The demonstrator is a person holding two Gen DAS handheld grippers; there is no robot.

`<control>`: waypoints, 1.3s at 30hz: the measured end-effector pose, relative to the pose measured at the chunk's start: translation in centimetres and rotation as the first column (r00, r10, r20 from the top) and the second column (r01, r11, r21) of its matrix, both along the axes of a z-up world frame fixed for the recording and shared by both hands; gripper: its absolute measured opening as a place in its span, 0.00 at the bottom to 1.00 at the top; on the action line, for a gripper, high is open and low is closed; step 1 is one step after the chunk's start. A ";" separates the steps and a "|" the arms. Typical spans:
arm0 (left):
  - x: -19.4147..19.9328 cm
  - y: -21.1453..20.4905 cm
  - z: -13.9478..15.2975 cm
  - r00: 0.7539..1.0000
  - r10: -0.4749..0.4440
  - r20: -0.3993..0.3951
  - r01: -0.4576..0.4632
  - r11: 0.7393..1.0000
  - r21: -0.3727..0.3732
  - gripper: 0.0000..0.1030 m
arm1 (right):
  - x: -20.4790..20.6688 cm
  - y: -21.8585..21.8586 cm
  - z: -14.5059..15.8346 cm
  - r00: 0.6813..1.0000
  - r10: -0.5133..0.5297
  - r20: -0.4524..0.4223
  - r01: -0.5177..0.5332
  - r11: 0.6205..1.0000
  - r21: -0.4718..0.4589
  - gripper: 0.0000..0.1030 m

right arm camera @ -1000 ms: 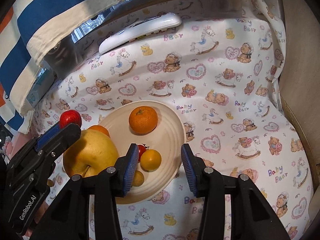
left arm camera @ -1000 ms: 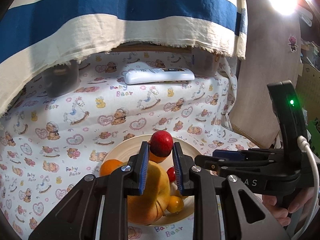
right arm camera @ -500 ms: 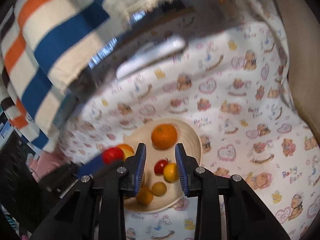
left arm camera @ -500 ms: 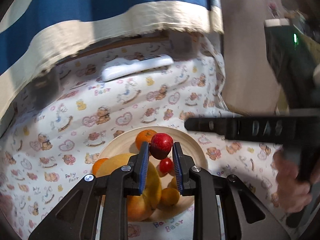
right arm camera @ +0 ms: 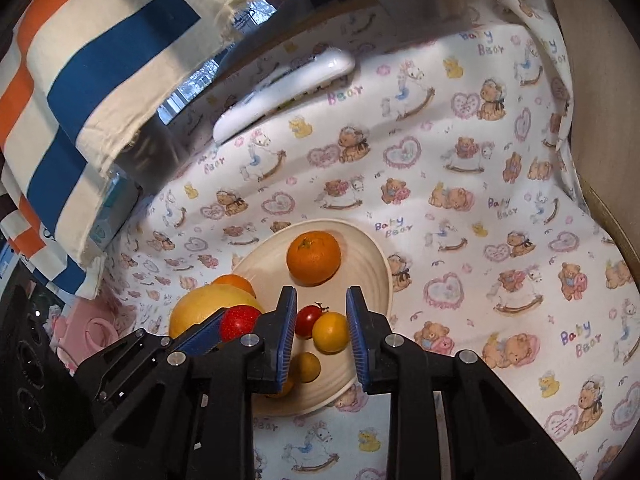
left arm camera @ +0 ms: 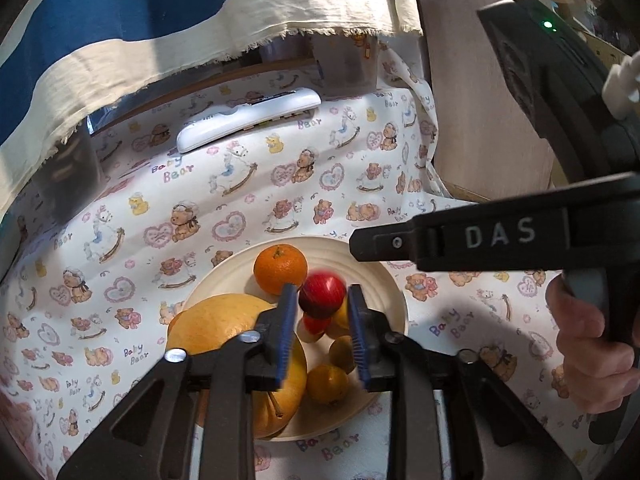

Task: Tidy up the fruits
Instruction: 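Open both grippers to release the red fruit and orange onto the plate, then grasp the last small brown fruit on the cloth with the left gripper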

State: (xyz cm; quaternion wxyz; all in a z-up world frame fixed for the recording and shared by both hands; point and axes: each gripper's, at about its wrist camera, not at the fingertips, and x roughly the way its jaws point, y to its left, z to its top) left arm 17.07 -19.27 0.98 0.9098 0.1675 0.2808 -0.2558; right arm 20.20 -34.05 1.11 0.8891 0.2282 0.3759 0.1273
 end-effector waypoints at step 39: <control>-5.2 25.5 0.8 0.813 0.521 -0.258 -0.563 0.817 -0.124 0.73 | -6.6 11.8 3.3 0.946 0.227 0.230 -0.164 0.951 -0.263 0.46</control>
